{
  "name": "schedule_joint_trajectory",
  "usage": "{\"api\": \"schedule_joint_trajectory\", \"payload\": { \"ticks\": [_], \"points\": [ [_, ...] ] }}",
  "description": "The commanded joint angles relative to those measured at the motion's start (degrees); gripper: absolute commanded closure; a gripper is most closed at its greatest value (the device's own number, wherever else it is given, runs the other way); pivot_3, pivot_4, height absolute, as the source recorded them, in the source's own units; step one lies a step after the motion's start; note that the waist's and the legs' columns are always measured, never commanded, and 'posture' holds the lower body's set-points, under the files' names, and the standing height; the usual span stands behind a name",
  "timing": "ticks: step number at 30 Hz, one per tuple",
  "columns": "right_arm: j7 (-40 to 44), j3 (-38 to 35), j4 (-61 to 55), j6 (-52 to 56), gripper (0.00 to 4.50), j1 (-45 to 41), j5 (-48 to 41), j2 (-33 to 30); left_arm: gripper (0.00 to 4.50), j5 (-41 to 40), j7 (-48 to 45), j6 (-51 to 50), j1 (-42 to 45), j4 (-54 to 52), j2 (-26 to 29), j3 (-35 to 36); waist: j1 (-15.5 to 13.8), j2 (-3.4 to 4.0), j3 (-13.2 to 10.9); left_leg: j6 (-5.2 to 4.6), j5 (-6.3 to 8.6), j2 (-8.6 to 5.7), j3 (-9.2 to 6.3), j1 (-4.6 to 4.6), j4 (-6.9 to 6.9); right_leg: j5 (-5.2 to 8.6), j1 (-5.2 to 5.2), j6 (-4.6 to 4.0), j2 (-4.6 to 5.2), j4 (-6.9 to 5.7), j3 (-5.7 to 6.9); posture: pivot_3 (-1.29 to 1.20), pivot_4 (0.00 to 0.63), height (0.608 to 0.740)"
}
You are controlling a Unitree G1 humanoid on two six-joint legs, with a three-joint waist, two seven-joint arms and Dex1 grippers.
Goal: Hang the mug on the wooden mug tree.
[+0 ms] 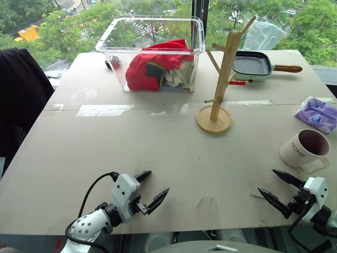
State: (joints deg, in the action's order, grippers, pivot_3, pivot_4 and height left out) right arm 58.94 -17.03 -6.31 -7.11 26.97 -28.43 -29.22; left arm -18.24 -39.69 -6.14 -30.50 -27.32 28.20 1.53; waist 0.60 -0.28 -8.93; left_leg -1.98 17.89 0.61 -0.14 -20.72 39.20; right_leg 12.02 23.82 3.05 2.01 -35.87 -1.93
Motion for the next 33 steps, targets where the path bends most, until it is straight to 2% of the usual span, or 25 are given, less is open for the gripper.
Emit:
{"api": "schedule_joint_trajectory", "payload": {
  "ticks": [1, 13, 21, 26, 29, 33],
  "points": [
    [-0.54, -0.58, -1.15, -0.04, 0.03, -0.82, -0.68, -0.14, 0.0, -0.83, -0.43, 0.14, 0.47, -1.47, -0.04, -0.62, 0.0, -0.01, -0.01, 0.0, 0.0, 0.0, 0.0, 0.0, 0.0, 0.0, 0.0, 0.0, 0.0, 0.0, 0.0, 0.0, 0.15, 0.74],
    [-1.39, -0.12, -0.19, 0.05, 0.03, -2.16, 0.02, 0.06, 0.0, -0.88, -1.22, 0.8, 1.69, -0.75, -0.6, -1.3, -0.01, -0.11, -0.11, 0.0, 0.0, -0.01, 0.0, -0.03, -0.01, -0.01, 0.01, -0.02, -0.01, 0.0, 0.01, 0.0, 0.15, 0.74],
    [-2.84, -0.2, -2.99, -0.2, 0.03, 0.79, -0.12, 1.21, 0.0, -0.83, -3.23, 1.31, 3.72, 0.38, 0.68, -1.93, -0.05, -0.11, -0.12, 0.0, 0.0, -0.01, -0.02, -0.01, -0.01, 0.0, 0.01, -0.01, -0.02, 0.0, 0.02, 0.0, 0.15, 0.74],
    [-6.52, -2.17, -6.21, -1.5, 0.03, 6.45, 0.45, 3.83, 0.0, -4.24, -6.37, -3.21, 12.82, -1.86, 2.92, -3.62, -0.99, -0.06, -0.13, 0.0, 0.0, -0.01, -0.08, -0.03, 0.0, 0.0, 0.0, -0.01, -0.01, -0.01, 0.1, 0.0, 0.15, 0.74],
    [-13.71, -5.29, -9.85, -1.32, 0.03, 11.77, 1.01, 8.01, 0.0, -6.72, -14.12, -6.0, 21.82, -1.57, 6.5, -7.01, -1.53, 0.04, -0.11, 0.0, 0.0, -0.01, -0.02, -0.01, 0.01, -0.01, 0.0, 0.0, -0.02, -0.01, 0.04, 0.0, 0.15, 0.74],
    [-21.94, -8.37, -14.11, 0.56, 0.03, 16.18, 1.66, 12.49, 0.0, -10.13, -19.43, -9.54, 29.24, -0.78, 7.96, -10.03, -1.17, 0.15, -0.09, 0.01, 0.0, -0.01, -0.04, -0.06, -0.01, 0.0, 0.03, -0.02, -0.04, -0.01, 0.07, 0.0, 0.15, 0.74]
  ]
}}
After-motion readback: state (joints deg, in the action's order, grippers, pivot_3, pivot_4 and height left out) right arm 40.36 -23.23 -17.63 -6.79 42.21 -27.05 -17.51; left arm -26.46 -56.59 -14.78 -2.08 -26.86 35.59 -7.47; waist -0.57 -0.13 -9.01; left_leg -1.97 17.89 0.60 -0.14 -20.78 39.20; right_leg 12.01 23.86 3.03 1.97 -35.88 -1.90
